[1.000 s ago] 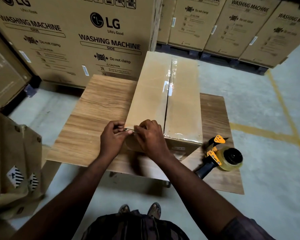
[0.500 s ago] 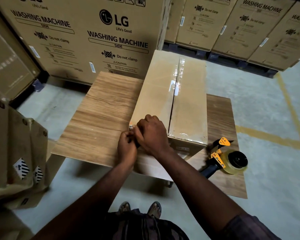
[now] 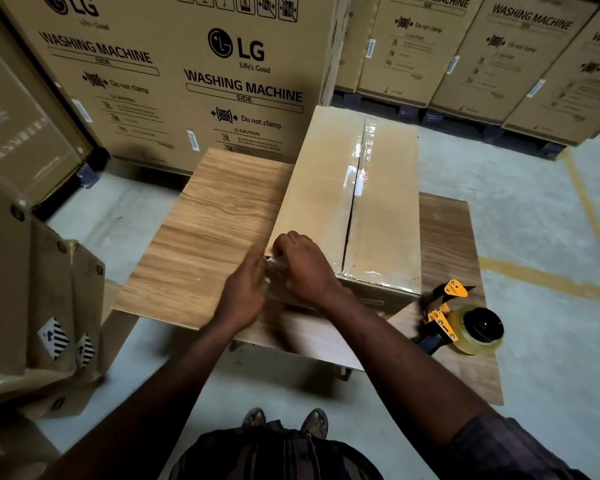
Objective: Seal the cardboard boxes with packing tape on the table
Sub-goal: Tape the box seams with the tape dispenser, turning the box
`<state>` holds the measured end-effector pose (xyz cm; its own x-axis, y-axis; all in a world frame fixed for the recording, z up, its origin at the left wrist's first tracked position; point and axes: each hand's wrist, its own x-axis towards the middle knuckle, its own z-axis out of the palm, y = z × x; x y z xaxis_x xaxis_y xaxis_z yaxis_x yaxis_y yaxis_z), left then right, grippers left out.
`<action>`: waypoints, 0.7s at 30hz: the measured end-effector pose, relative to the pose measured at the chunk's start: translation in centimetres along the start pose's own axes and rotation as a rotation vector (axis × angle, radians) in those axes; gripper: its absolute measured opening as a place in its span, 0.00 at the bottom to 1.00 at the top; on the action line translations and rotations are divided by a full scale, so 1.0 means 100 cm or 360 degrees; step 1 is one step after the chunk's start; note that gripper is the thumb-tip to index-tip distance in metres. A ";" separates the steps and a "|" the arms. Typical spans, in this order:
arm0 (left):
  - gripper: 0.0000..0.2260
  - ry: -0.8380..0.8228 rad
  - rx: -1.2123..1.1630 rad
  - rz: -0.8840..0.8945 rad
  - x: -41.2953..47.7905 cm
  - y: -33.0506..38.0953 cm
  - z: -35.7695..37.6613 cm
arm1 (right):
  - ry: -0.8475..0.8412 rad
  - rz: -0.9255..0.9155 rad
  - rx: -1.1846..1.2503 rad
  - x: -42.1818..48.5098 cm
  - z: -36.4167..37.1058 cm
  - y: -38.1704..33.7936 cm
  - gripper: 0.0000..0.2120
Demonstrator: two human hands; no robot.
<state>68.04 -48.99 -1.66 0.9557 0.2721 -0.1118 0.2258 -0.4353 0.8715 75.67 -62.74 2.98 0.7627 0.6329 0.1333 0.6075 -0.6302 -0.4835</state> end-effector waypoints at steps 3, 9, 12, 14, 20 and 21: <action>0.39 -0.0158 0.0019 -0.0001 -0.009 0.000 0.026 | 0.0108 0.0098 0.0123 -0.002 0.010 0.003 0.12; 0.23 -0.0154 0.0173 -0.0377 -0.002 -0.015 0.033 | 0.0190 0.0178 -0.0039 -0.005 0.018 -0.003 0.13; 0.26 0.0251 0.0108 -0.0190 -0.003 0.000 0.017 | 0.0143 0.0137 -0.0005 -0.020 0.007 0.002 0.20; 0.28 0.0301 0.0239 0.0253 -0.007 0.013 0.011 | 0.0179 0.0115 -0.0118 -0.045 0.004 0.007 0.25; 0.32 -0.0070 0.1107 0.0665 -0.012 0.014 0.030 | -0.0024 0.0162 -0.0372 -0.087 0.014 0.015 0.36; 0.31 -0.0067 0.1158 0.0728 -0.012 0.014 0.032 | -0.0012 0.0206 -0.0297 -0.083 0.015 0.009 0.34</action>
<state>67.81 -52.66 -1.79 0.9852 -0.0898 0.1457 -0.1321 -0.9403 0.3136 69.52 -67.89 0.15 0.8357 0.5442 0.0737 0.5357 -0.7784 -0.3274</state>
